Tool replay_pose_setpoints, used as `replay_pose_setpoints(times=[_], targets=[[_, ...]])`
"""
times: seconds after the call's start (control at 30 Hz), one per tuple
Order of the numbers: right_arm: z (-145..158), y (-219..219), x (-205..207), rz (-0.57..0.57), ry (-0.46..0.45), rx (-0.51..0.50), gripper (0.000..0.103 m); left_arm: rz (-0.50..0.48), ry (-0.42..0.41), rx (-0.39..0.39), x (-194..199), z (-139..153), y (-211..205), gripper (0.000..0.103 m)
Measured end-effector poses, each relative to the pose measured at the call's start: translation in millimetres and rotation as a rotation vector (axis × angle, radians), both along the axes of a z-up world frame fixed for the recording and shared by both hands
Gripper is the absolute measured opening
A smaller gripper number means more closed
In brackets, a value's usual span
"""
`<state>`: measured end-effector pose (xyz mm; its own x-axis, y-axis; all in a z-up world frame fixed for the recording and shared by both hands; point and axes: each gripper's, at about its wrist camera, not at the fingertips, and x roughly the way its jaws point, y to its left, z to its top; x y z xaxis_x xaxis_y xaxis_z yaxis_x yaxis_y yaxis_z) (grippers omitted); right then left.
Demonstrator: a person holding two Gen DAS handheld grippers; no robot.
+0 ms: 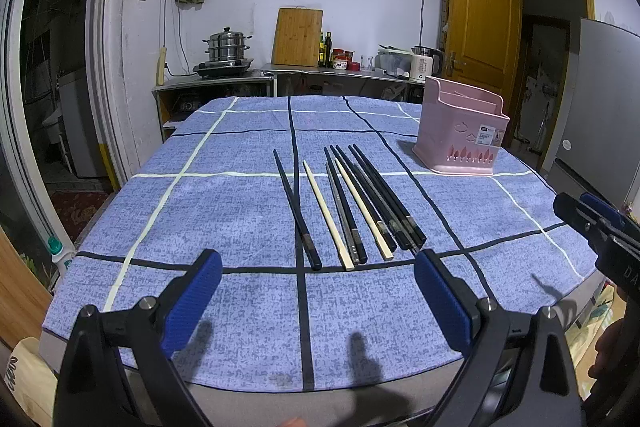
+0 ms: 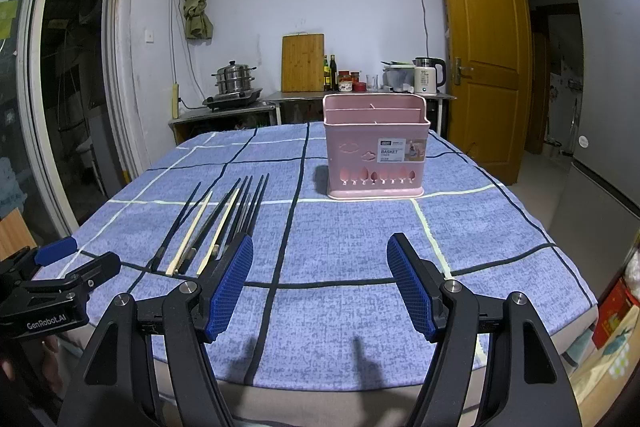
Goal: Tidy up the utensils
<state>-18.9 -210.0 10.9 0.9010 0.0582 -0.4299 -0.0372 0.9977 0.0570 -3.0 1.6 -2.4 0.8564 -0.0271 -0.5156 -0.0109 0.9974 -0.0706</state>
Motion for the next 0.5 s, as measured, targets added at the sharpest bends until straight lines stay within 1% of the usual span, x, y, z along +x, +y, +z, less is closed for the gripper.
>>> replay_pose_setpoints(times=[0.5], targets=[[-2.2,1.1,3.9,0.004,0.013,-0.004,0.07,0.001,0.015,0.003,2.7,-2.1,3.1,0.098]])
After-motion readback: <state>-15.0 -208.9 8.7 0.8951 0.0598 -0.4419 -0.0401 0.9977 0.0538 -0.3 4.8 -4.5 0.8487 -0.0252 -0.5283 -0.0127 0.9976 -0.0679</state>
